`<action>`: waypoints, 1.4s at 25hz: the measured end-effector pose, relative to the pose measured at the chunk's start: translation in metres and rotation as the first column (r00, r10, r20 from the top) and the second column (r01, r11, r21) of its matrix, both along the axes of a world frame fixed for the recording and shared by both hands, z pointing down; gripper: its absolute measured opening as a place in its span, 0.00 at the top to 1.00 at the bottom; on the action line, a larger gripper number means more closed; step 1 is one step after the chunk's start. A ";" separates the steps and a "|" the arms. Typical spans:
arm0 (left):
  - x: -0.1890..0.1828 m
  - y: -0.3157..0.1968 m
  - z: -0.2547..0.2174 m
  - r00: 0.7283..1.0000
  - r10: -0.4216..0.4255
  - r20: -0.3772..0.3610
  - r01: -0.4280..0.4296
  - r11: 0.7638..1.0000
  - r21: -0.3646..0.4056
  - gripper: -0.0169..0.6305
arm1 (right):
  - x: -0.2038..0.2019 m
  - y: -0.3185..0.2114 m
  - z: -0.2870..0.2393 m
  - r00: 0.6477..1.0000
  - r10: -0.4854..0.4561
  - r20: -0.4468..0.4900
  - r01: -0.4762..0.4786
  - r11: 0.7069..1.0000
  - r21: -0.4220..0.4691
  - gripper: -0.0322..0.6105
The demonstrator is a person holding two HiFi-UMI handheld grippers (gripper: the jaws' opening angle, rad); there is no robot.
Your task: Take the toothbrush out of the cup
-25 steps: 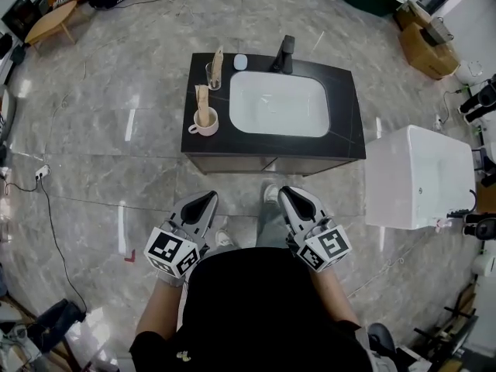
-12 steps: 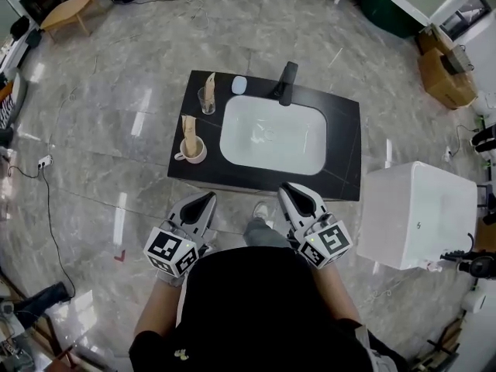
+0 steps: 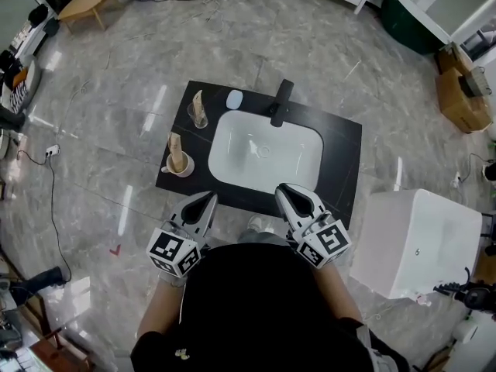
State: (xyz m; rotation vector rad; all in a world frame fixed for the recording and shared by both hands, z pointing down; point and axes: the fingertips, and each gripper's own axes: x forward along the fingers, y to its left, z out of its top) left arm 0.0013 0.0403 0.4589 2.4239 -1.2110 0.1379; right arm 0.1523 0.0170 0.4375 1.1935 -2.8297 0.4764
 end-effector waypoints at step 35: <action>-0.136 -0.102 0.109 0.942 -0.220 0.251 0.265 0.951 -0.159 0.69 | -0.059 -0.089 0.010 0.999 0.004 -0.044 -0.007 0.998 -0.068 0.88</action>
